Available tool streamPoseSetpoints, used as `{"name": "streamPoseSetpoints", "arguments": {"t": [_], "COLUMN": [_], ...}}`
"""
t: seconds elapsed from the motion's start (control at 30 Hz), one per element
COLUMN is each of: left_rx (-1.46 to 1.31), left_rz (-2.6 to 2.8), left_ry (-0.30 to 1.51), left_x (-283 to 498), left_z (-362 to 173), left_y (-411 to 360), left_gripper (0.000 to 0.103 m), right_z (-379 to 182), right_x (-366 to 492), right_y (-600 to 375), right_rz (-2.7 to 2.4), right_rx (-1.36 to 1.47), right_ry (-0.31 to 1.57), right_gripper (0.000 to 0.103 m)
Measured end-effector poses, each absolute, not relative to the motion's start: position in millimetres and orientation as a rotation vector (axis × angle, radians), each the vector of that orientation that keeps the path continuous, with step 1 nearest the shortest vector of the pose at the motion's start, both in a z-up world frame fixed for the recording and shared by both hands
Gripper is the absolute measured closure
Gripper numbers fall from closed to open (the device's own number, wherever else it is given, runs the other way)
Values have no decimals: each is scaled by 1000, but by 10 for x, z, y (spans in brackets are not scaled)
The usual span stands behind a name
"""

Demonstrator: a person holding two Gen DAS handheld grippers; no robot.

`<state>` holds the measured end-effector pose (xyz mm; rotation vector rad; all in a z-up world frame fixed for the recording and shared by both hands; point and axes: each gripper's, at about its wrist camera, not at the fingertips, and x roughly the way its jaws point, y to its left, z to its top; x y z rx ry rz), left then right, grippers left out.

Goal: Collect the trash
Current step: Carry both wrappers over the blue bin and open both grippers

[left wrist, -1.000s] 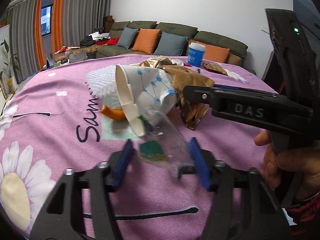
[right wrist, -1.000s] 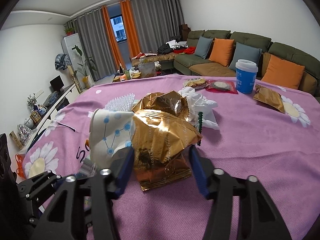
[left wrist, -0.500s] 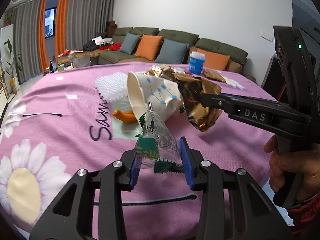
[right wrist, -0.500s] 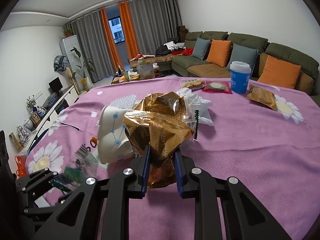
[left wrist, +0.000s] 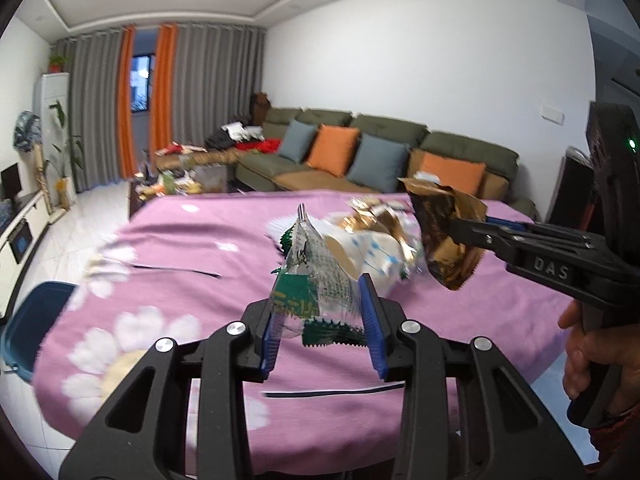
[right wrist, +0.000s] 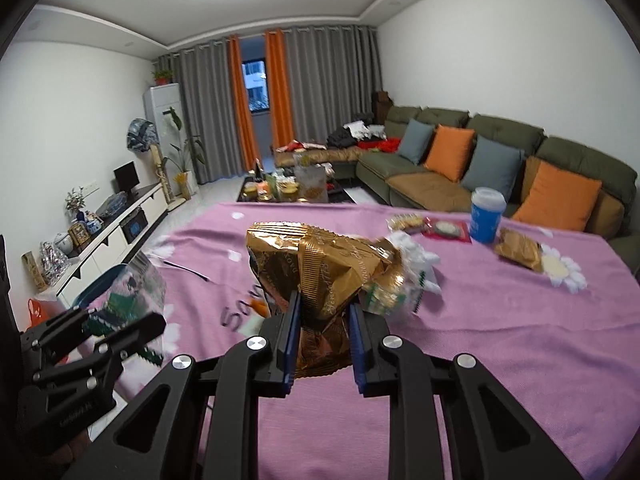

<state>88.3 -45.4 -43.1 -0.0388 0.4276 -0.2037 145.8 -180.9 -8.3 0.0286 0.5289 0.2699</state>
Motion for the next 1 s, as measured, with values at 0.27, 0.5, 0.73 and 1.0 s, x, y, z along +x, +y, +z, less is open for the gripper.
{"name": "streamPoseSetpoints", "arguments": {"t": [0.27, 0.5, 0.73, 1.0], "left_rx": [-54, -76, -94, -120], "left_rz": [-84, 15, 114, 255], "left_ry": [332, 271, 231, 209], "left_x": [492, 164, -127, -413], "left_z": [-120, 83, 223, 297], "left_y": [40, 465, 837, 1431], "left_gripper": [67, 67, 67, 67], "right_z": [155, 283, 398, 478], "right_x": [1299, 1241, 1216, 1349], "right_y": [-1423, -1098, -693, -93], "right_rz": [358, 438, 535, 670], "right_rx": [-15, -48, -81, -114], "right_ry": [460, 421, 391, 386], "right_gripper": [83, 83, 83, 83]}}
